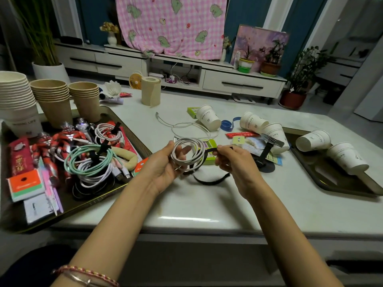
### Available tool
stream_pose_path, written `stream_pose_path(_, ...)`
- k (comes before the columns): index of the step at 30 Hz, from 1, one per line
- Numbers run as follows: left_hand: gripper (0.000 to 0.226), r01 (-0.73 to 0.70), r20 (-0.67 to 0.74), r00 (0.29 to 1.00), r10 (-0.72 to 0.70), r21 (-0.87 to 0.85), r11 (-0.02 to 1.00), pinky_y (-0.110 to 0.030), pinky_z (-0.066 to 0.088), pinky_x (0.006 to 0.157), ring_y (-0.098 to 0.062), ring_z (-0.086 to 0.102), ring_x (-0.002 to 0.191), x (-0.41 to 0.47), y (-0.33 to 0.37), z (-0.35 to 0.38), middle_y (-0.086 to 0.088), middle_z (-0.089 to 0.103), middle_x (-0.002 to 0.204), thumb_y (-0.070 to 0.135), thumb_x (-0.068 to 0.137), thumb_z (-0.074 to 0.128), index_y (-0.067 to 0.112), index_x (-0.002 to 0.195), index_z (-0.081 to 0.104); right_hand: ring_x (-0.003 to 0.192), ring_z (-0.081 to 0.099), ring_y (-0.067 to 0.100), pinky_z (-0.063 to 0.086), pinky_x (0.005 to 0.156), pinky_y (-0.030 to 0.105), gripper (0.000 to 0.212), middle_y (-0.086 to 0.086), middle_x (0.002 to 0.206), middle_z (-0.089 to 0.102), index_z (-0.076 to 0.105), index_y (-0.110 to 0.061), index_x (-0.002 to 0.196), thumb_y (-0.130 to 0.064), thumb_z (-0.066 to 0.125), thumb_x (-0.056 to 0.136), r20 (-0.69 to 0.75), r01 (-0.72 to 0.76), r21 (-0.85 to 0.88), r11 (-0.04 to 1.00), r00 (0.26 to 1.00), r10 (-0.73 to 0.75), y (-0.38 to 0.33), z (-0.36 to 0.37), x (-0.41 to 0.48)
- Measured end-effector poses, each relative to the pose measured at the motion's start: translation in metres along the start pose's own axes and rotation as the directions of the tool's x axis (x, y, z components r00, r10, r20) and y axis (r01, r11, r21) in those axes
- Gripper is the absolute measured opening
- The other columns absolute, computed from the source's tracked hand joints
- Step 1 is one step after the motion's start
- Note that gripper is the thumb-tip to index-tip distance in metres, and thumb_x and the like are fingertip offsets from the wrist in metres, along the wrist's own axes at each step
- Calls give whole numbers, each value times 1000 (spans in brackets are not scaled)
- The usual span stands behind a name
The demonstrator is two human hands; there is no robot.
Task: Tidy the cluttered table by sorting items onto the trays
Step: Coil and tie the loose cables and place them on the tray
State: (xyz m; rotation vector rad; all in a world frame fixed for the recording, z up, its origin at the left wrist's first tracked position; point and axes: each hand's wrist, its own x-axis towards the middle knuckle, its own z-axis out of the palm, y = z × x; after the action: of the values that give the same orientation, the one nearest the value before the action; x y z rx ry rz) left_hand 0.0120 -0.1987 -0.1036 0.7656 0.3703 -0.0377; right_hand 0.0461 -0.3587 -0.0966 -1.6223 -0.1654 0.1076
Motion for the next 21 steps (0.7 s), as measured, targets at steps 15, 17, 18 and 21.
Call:
stream_pose_path(15, 30, 195, 118, 973, -196, 21, 981, -15, 47, 44, -7, 61, 43, -7, 5, 0, -5, 66, 57, 22, 96, 44, 4, 77, 58, 47, 48, 7, 39, 52, 15, 27, -6, 45, 53, 61, -14, 60, -11, 56, 87, 130, 108, -275, 955, 989, -75, 5, -9, 3)
stream_pose_path(17, 30, 183, 90, 979, -181, -17, 983, -14, 46, 41, -6, 56, 37, -8, 12, -4, -3, 65, 53, 22, 96, 43, 5, 75, 57, 46, 48, 8, 37, 52, 19, 26, -8, 43, 53, 59, -13, 62, -9, 55, 87, -79, 55, -160, 986, 994, -69, 6, -15, 7)
stream_pose_path(18, 30, 171, 70, 983, -168, -28, 985, -14, 46, 40, -6, 54, 36, -9, 16, -7, -3, 64, 52, 22, 96, 43, 6, 75, 56, 43, 48, 5, 38, 50, 17, 26, -9, 42, 54, 58, -13, 63, -8, 54, 88, -162, 42, -92, 995, 985, -56, 5, -20, 9)
stream_pose_path(21, 29, 129, -3, 992, -130, -51, 990, -13, 45, 38, -6, 53, 34, -9, 23, -14, -4, 63, 50, 20, 97, 42, 6, 76, 55, 39, 49, -1, 39, 47, 11, 27, -11, 40, 54, 56, -14, 65, -8, 51, 91, -284, 34, -3, 999, 958, -34, 1, -38, 11)
